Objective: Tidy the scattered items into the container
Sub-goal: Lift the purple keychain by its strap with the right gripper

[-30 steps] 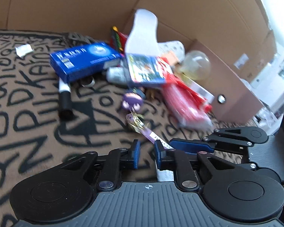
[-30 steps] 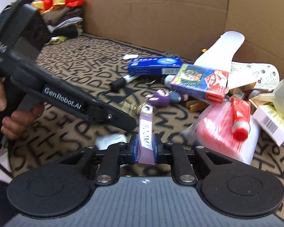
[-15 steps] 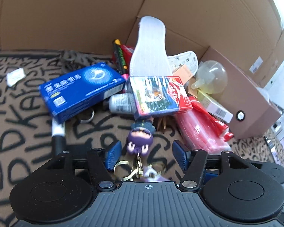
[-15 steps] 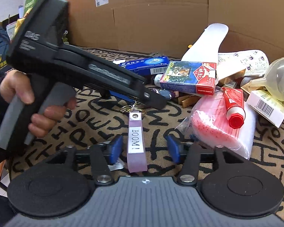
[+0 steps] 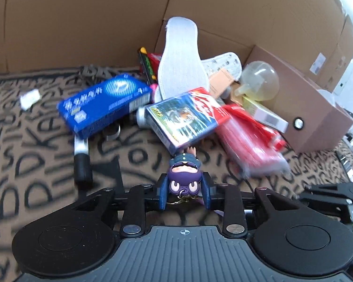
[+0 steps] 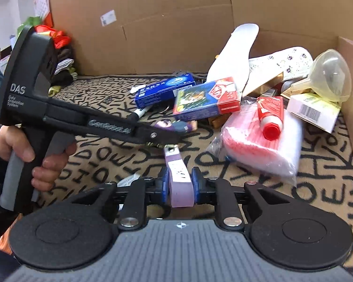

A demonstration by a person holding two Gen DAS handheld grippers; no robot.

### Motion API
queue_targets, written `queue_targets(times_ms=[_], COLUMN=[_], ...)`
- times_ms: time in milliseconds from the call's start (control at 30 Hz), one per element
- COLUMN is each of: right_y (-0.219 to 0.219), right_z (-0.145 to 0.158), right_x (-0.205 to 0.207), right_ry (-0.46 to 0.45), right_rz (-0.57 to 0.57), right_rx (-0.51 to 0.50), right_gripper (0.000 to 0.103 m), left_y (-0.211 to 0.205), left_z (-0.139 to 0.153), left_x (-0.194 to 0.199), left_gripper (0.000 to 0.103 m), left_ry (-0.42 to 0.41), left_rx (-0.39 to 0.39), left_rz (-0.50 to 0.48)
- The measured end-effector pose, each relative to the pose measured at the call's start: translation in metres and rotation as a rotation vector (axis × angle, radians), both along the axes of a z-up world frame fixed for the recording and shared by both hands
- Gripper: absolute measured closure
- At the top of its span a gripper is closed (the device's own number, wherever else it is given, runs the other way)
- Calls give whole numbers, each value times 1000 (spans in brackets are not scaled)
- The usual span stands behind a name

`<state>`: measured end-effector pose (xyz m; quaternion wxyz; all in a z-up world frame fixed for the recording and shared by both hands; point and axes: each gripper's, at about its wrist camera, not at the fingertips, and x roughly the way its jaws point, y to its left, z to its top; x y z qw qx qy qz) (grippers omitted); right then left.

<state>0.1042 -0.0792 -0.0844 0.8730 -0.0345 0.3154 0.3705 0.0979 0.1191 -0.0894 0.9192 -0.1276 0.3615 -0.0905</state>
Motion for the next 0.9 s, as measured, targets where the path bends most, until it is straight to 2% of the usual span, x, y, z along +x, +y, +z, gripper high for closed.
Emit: queue_targets(times_ms=[133, 200, 333, 367, 467, 500, 567, 633, 900], right_y=[-15, -16, -14, -14, -12, -12, -13, -14, -33], right_z=[-1, -4, -5, -5, -7, -6, -5, -3, 16], right_x=[-12, -15, -17, -18, -19, -19, -21, -23, -32], right_ry=[20, 32, 23, 22, 21, 22, 26, 27, 3], right_rz=[19, 23, 0, -6, -22, -29, -29, -22, -11], right_rx=[10, 2, 17, 21, 30, 32, 42, 57, 150], right_gripper=[80, 79, 77, 76, 76, 79, 82, 84, 84], left_y=[0, 0, -1, -4, -14, -18, -18, -14, -20], left_z=[-2, -4, -3, -3, 0, 1, 4, 6, 24], left_x=[-21, -24, -19, -17, -14, -14, -16, -17, -28], left_gripper=[75, 56, 40, 37, 40, 66, 72, 72, 74], left_ry=[13, 11, 19, 18, 14, 13, 17, 27, -16], left_rx=[-71, -100, -149, -133, -67, -34, -27, -68, -81], left_rz=[2, 8, 15, 12, 5, 6, 0, 2, -11])
